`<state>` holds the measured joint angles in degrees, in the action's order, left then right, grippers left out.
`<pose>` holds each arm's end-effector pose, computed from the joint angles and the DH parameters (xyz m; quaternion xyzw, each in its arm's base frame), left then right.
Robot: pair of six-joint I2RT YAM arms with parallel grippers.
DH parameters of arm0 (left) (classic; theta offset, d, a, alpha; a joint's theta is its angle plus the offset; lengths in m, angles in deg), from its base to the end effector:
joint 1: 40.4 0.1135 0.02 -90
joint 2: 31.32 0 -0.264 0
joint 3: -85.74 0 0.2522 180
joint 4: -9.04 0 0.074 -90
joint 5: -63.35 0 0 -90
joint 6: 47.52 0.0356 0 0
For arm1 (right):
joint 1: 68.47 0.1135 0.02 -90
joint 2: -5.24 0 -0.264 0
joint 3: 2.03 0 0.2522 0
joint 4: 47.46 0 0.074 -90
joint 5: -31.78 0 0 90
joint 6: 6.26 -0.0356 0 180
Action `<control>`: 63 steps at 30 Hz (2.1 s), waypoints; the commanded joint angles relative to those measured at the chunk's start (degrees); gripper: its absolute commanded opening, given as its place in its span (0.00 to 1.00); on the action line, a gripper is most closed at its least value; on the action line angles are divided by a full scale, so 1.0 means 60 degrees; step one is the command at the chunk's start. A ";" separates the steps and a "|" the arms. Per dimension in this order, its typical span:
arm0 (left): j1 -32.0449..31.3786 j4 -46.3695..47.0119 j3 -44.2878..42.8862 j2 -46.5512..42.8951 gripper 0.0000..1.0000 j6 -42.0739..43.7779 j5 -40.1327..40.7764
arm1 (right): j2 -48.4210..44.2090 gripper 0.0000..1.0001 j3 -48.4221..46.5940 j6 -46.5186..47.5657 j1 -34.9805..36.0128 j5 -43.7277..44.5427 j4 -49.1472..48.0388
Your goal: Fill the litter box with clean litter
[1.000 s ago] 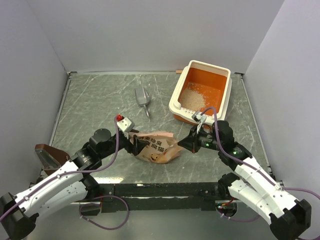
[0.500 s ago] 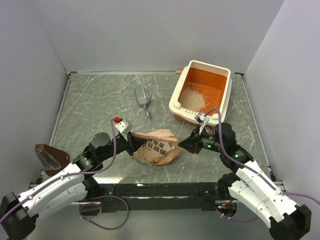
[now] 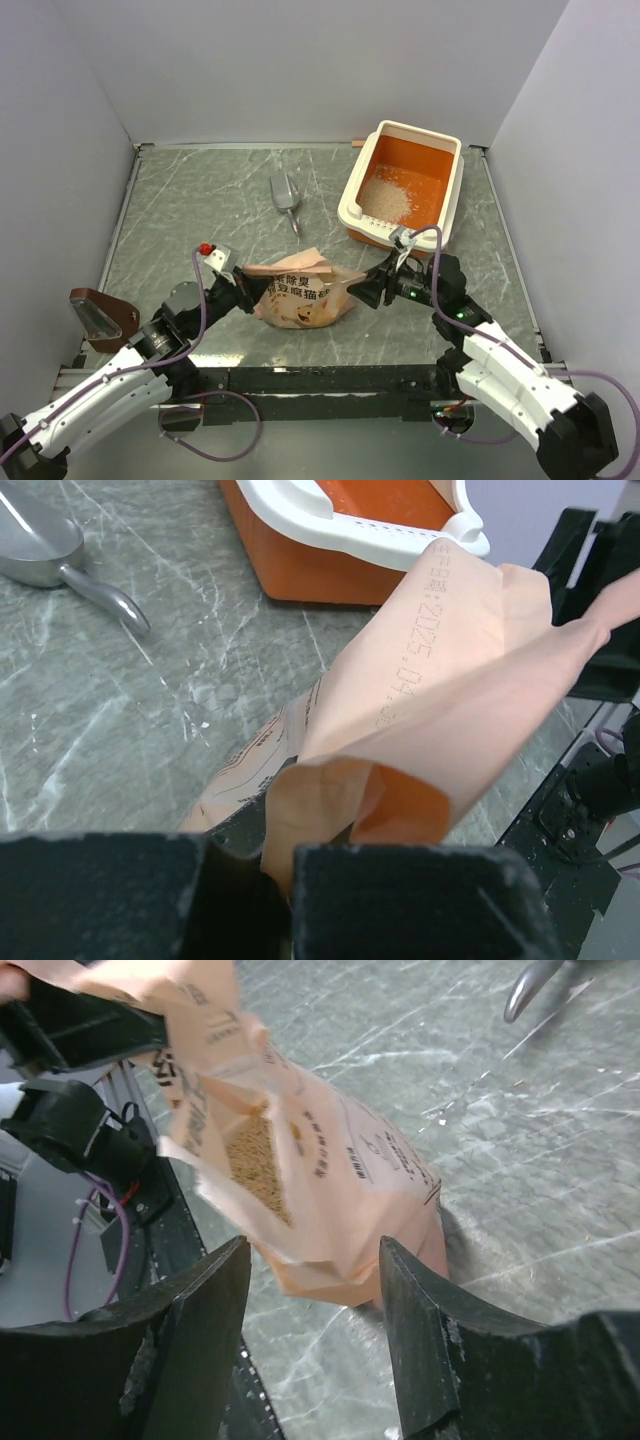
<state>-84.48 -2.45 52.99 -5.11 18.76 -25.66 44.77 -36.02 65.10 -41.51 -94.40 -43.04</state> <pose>0.1031 -0.0990 0.2494 0.1245 0.7264 -0.3717 0.5645 0.1407 0.0952 0.2394 -0.2520 0.7116 0.4561 0.4714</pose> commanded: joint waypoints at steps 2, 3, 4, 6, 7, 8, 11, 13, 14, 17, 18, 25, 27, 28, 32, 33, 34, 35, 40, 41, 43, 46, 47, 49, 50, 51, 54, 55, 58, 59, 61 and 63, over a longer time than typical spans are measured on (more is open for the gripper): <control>0.0051 0.0399 -0.0162 -0.0297 0.01 -0.0308 0.0523 | 0.0765 0.62 0.0616 -0.0117 -0.0011 -0.0692 -0.3273; 0.0065 0.0399 -0.0132 -0.0428 0.01 -0.0308 0.0552 | 0.0939 0.62 0.0734 -0.0059 -0.0011 -0.0765 -0.3625; 0.0051 0.0385 -0.0118 -0.0473 0.01 -0.0366 0.0581 | 0.1043 0.62 0.0720 -0.0001 0.0004 -0.1027 -0.3889; 0.0051 0.0414 -0.0045 -0.0662 0.01 -0.0382 0.0596 | 0.1262 0.61 0.0763 0.0117 0.0018 -0.1103 -0.4125; 0.0051 0.0414 -0.0030 -0.0707 0.01 -0.0440 0.0625 | 0.1336 0.61 0.0851 0.0103 0.0004 -0.1176 -0.4387; 0.0065 0.0428 -0.0015 -0.0736 0.01 -0.0440 0.0611 | 0.1424 0.60 0.0924 0.0088 0.0004 -0.1379 -0.5072; 0.0051 0.0429 0.0014 -0.0781 0.01 -0.0499 0.0610 | 0.1513 0.59 0.1130 0.0044 0.0033 -0.1485 -0.5692; 0.0065 0.0399 -0.0029 -0.0722 0.01 -0.0513 0.0552 | 0.1338 0.59 0.1276 0.0263 0.0047 -0.1367 -0.5752; 0.0065 0.0399 -0.0030 -0.0737 0.01 -0.0528 0.0523 | 0.1279 0.59 0.1291 0.0409 0.0048 -0.1352 -0.5694; 0.0051 0.0428 -0.0015 -0.0737 0.01 -0.0543 0.0494 | 0.1278 0.57 0.1262 0.0878 0.0048 -0.1221 -0.5518; 0.0065 0.0458 0.0000 -0.0737 0.01 -0.0543 0.0493 | 0.1293 0.57 0.1335 0.0995 0.0062 -0.1133 -0.5648; 0.0051 0.0589 0.0015 -0.0459 0.01 -0.0572 0.0303 | 0.1073 0.56 0.1409 0.1479 0.0135 -0.0590 -0.5650; 0.0051 0.0575 -0.0015 -0.0371 0.01 -0.0528 0.0288 | 0.1204 0.56 0.1394 0.1509 0.0194 -0.0649 -0.5693; 0.0051 0.0590 -0.0044 -0.0371 0.01 -0.0528 0.0259 | 0.1263 0.56 0.1379 0.1480 0.0209 -0.0780 -0.5781; 0.0051 0.0575 -0.0059 -0.0385 0.01 -0.0499 0.0230 | 0.1672 0.56 0.1321 0.1465 0.0413 -0.1044 -0.6118; 0.0051 0.0604 -0.0044 -0.0400 0.01 -0.0528 0.0215 | 0.1746 0.55 0.1277 0.1479 0.0457 -0.1103 -0.6147; 0.0051 0.0604 -0.0030 -0.0400 0.01 -0.0528 0.0186 | 0.1863 0.55 0.1219 0.1494 0.0559 -0.1263 -0.6177; 0.0051 0.0604 -0.0030 -0.0400 0.01 -0.0528 0.0186 | 0.2053 0.55 0.1175 0.1494 0.0589 -0.1250 -0.6308; 0.0051 0.0590 -0.0015 -0.0341 0.01 -0.0543 0.0200 | 0.2377 0.47 0.1057 0.1465 0.0853 -0.1381 -0.6616; 0.0051 0.0590 0.0000 -0.0312 0.01 -0.0543 0.0200 | 0.2377 0.46 0.1057 0.1465 0.0911 -0.1410 -0.6689; 0.0051 0.0604 0.0000 -0.0297 0.01 -0.0543 0.0186 | 0.2319 0.47 0.1013 0.1436 0.0941 -0.1382 -0.6675; 0.0051 0.0590 -0.0015 -0.0239 0.01 -0.0528 0.0157 | 0.1982 0.47 0.1057 0.1509 0.0941 -0.1133 -0.6500; 0.0051 0.0575 -0.0058 -0.0210 0.01 -0.0514 0.0142 | 0.1720 0.47 0.1071 0.1610 0.0941 -0.1045 -0.6340; 0.0051 0.0546 -0.0073 -0.0195 0.01 -0.0513 0.0127 | 0.1368 0.48 0.1144 0.1728 0.0941 -0.0577 -0.5959; 0.0051 0.0560 -0.0074 -0.0195 0.01 -0.0513 0.0127 | 0.1047 0.49 0.1232 0.1888 0.0941 -0.0416 -0.5856; 0.0051 0.0575 -0.0059 -0.0195 0.01 -0.0513 0.0113 | 0.0942 0.50 0.1247 0.1991 0.0941 -0.0270 -0.5753; 0.0051 0.0619 -0.0059 -0.0107 0.01 -0.0499 0.0098 | 0.0941 0.52 0.1277 0.2095 0.0970 -0.0224 -0.5751; 0.0051 0.0619 -0.0088 -0.0063 0.01 -0.0499 0.0083 | 0.1188 0.52 0.1277 0.2022 0.0956 -0.0369 -0.5970; 0.0051 0.0575 -0.0161 0.0010 0.01 -0.0484 0.0039 | 0.1642 0.51 0.1145 0.1934 0.0956 -0.0677 -0.6162; 0.0051 0.0546 -0.0161 0.0010 0.01 -0.0499 0.0054 | 0.1717 0.51 0.1145 0.1905 0.0956 -0.0693 -0.6206; 0.0051 0.0560 -0.0132 -0.0033 0.01 -0.0499 0.0039 | 0.1863 0.51 0.1101 0.1875 0.0956 -0.0693 -0.6236; 0.0051 0.0575 -0.0117 -0.0077 0.01 -0.0528 0.0068 | 0.1937 0.51 0.1101 0.1875 0.0956 -0.0693 -0.6323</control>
<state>-84.41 -1.54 53.96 -5.39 16.20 -25.29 55.74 -27.85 75.73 -36.20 -96.87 -76.96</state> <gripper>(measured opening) 0.032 0.513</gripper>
